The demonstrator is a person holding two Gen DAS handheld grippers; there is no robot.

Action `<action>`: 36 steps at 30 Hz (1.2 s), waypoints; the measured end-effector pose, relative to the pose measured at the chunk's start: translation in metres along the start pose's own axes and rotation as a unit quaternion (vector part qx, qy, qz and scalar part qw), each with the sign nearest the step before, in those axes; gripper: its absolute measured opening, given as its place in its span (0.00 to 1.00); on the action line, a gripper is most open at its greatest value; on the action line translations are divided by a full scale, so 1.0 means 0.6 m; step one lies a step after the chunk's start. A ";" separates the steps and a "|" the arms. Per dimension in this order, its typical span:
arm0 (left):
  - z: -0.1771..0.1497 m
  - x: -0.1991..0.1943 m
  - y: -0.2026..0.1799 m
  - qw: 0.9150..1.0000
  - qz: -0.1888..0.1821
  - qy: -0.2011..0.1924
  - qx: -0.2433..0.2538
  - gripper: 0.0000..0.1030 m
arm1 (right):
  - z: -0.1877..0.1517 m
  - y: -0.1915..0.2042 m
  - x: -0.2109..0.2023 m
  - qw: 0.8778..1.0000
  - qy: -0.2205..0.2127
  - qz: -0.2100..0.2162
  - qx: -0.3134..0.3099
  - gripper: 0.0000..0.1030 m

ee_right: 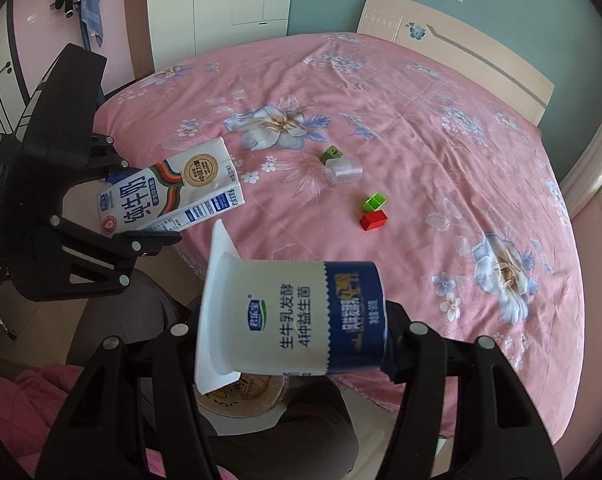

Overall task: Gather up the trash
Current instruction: 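Carry the milk carton and yogurt cup with both tools over the trash bin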

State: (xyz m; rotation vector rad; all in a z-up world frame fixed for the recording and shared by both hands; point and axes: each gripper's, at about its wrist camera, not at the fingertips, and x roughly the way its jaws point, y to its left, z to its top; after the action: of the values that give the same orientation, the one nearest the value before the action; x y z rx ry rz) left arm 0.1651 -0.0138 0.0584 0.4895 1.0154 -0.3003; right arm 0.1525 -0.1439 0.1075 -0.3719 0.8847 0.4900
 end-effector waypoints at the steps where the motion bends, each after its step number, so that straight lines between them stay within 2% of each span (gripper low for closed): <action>1: -0.004 0.011 -0.004 1.000 -0.005 0.006 0.001 0.47 | -0.005 0.002 0.012 1.000 0.005 0.004 0.001 0.59; 16: -0.073 0.159 -0.068 0.993 -0.063 0.097 0.018 0.47 | -0.106 0.029 0.185 0.992 0.105 0.063 0.010 0.59; 22: -0.106 0.215 -0.092 0.987 -0.082 0.135 0.018 0.47 | -0.149 0.043 0.250 0.986 0.141 0.088 0.023 0.59; 36: -0.168 0.334 -0.135 0.969 -0.121 0.213 -0.014 0.47 | -0.245 0.054 0.397 0.967 0.217 0.116 0.063 0.59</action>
State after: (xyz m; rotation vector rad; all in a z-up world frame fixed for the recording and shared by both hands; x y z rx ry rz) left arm 0.1544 -0.0333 -0.1790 0.4123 1.5014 -0.4084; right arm 0.1684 -0.1309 -0.1735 -0.2634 1.3883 0.5743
